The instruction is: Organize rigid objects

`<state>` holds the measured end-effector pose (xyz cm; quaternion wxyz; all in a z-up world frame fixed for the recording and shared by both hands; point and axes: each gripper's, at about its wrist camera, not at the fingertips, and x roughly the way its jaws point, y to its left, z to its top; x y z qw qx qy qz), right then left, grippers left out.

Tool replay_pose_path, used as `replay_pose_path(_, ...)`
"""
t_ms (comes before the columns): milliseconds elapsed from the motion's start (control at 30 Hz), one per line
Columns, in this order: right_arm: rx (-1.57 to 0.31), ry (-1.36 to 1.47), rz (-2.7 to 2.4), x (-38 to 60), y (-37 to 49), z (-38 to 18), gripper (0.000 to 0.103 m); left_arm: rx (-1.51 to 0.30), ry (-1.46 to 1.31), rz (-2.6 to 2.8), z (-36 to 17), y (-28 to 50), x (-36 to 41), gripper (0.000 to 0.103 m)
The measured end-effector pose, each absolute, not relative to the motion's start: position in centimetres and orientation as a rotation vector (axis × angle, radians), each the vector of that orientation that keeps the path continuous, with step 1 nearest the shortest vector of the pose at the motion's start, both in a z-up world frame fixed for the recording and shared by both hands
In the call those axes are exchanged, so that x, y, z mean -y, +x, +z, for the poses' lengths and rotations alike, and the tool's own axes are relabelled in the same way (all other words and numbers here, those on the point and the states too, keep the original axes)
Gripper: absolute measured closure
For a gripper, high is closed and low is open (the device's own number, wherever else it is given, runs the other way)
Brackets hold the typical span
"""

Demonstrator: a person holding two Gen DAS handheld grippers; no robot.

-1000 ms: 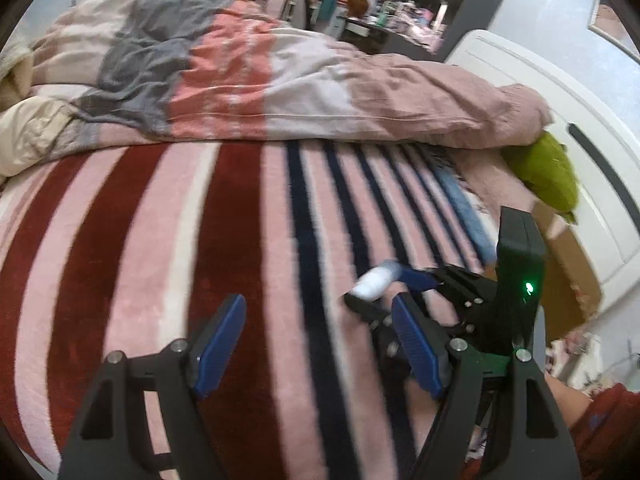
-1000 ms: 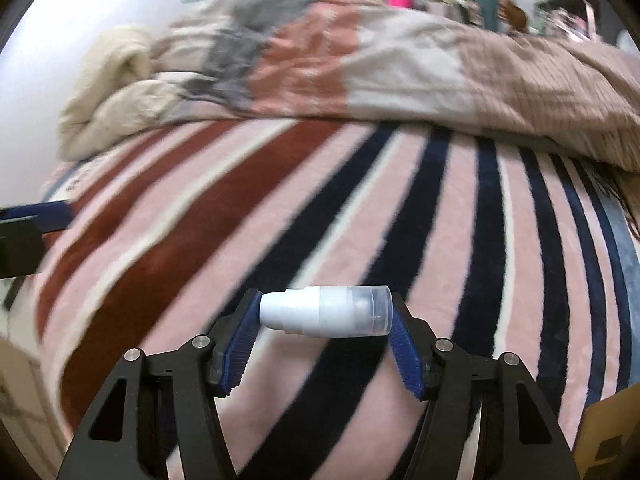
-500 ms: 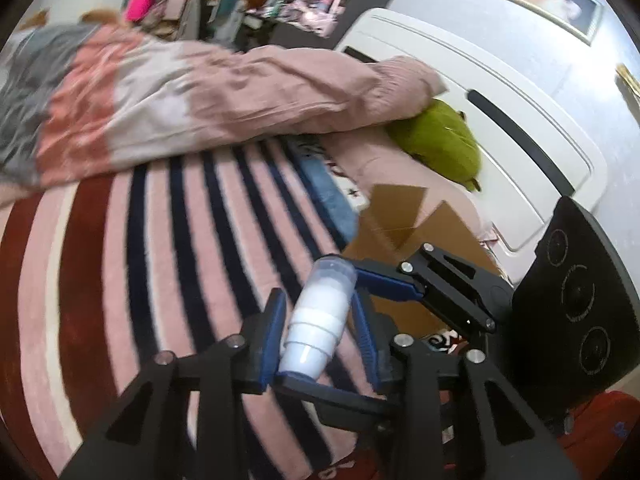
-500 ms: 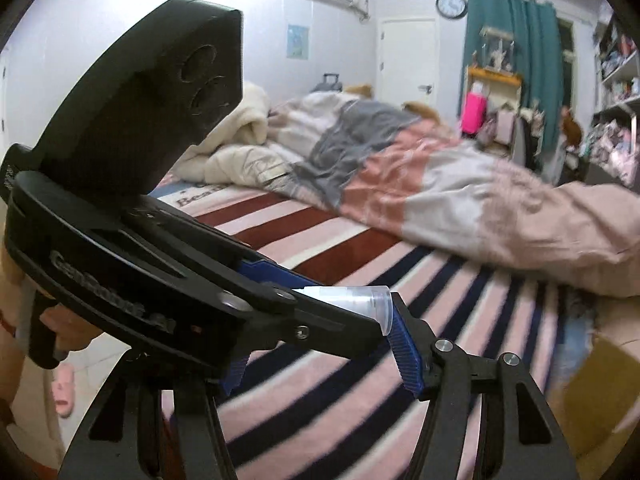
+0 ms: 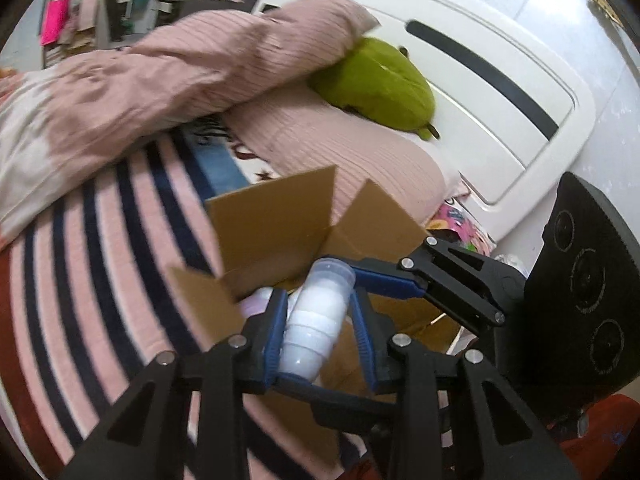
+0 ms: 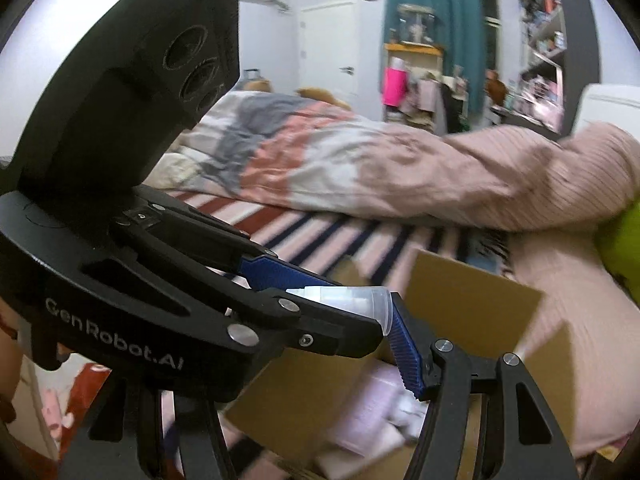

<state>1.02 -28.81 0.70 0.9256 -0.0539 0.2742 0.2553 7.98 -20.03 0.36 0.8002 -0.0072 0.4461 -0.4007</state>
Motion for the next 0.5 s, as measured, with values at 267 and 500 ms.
replay_pose_path(267, -0.637, -0.066, 0.436, 32.7, 1.9, -0.8, 0.043, -0.996, 0.041, -0.892, -1.1, 8.8, 23.7, 0.066)
replay_pose_path(500, -0.633, -0.074, 0.402, 32.9, 1.7, -0.7, 0.025, -0.912, 0.036, -0.782, 0.2, 8.0, 21.2, 0.031)
